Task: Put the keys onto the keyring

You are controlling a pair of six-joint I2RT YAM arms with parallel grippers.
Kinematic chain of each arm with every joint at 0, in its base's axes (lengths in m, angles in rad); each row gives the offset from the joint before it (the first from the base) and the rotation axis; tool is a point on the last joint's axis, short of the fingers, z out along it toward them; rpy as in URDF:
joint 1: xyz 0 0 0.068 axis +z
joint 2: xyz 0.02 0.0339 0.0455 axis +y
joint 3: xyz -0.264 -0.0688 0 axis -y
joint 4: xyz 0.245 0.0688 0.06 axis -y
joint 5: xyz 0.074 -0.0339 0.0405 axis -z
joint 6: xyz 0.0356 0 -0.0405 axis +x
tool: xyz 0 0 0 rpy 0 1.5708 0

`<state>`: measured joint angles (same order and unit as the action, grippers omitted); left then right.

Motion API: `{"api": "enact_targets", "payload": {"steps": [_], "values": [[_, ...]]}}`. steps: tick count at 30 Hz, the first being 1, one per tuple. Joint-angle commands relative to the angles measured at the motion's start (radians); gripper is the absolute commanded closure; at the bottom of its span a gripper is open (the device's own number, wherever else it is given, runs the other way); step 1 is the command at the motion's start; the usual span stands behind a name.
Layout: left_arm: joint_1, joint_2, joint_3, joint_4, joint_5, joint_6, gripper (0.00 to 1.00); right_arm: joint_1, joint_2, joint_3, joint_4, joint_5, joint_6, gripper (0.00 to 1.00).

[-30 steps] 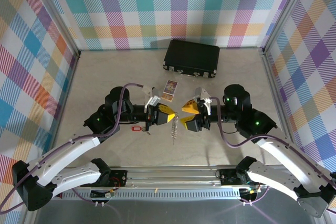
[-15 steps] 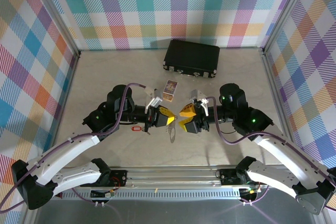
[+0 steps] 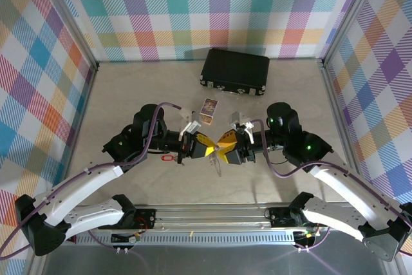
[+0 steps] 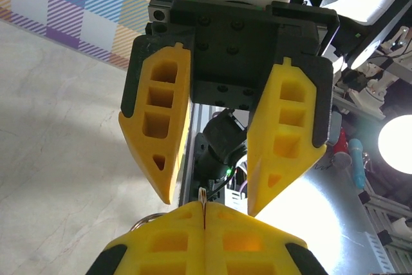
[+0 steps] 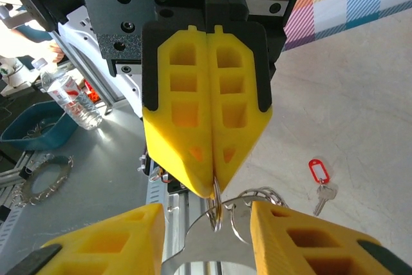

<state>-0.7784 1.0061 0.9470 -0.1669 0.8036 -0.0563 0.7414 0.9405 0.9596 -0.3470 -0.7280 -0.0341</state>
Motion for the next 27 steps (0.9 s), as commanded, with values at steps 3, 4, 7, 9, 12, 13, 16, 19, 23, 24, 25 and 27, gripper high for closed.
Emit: {"api": "enact_targets", "payload": {"steps": [3,4,7,9,12,13,16,19,23,24,25,27], "values": [[-0.018,-0.005,0.026,0.009,0.026,0.019,1.0,0.01,0.013,0.021,0.024,-0.012,0.005,0.64],[-0.019,-0.005,0.026,0.009,0.024,0.019,1.0,0.012,0.015,0.021,0.026,-0.011,0.005,0.66],[-0.02,-0.006,0.022,0.01,0.023,0.02,1.0,0.016,0.021,0.021,0.034,-0.012,0.005,0.71],[-0.022,-0.005,0.021,0.012,0.022,0.019,1.0,0.018,0.025,0.02,0.034,-0.008,0.005,0.76],[-0.023,-0.008,0.02,0.013,0.02,0.02,1.0,0.019,0.026,0.017,0.036,-0.008,0.004,0.86],[-0.023,-0.007,0.019,0.012,0.018,0.02,1.0,0.021,0.026,0.015,0.037,-0.007,0.004,0.9],[-0.023,-0.008,0.016,0.016,0.011,0.021,1.0,0.022,0.02,0.01,0.043,0.0,0.006,0.99],[-0.024,-0.003,0.013,0.033,0.006,0.016,1.0,0.024,0.014,0.007,0.045,0.012,0.009,1.0],[-0.025,-0.002,-0.004,0.086,-0.013,-0.012,1.0,0.026,-0.019,-0.019,0.071,0.056,0.018,1.0],[-0.024,-0.006,-0.014,0.11,-0.02,-0.025,1.0,0.026,-0.028,-0.03,0.084,0.065,0.024,1.0],[-0.025,-0.01,-0.025,0.139,-0.026,-0.041,1.0,0.026,-0.038,-0.044,0.097,0.073,0.03,1.0],[-0.024,-0.015,-0.045,0.187,-0.033,-0.066,0.97,0.026,-0.043,-0.061,0.13,0.082,0.047,1.0]]}}
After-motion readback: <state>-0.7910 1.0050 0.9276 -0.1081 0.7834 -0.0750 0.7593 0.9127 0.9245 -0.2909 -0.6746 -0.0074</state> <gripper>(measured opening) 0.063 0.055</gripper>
